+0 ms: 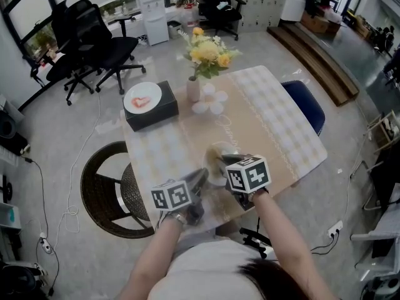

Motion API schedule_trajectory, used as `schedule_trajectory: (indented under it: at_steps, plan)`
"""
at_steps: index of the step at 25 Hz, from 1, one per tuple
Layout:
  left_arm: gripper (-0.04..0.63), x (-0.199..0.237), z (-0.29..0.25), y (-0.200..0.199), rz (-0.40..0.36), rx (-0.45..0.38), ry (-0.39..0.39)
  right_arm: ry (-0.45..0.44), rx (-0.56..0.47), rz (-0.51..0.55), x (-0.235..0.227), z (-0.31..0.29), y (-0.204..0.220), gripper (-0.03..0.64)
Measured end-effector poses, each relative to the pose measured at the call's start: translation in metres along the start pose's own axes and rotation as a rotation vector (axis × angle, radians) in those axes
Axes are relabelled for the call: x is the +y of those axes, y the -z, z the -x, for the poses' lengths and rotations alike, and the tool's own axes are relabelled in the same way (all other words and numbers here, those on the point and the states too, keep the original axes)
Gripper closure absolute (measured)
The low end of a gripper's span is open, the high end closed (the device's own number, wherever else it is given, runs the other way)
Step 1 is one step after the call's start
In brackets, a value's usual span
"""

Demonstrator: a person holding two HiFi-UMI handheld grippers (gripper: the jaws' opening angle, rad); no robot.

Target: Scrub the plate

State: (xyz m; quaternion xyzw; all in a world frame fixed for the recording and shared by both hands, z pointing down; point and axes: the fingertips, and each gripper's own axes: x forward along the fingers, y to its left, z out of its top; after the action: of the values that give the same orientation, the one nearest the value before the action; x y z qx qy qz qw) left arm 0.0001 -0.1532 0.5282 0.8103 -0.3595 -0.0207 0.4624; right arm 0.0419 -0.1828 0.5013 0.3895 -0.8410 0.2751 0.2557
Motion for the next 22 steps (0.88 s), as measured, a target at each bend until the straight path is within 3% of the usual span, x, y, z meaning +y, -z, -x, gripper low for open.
schedule_trajectory:
  at_steps: [22]
  plan:
    - [0.575,-0.001,-0.001,-0.003,0.028,0.002,0.017,-0.037,0.165,-0.011,0.013,0.018,0.060,0.581]
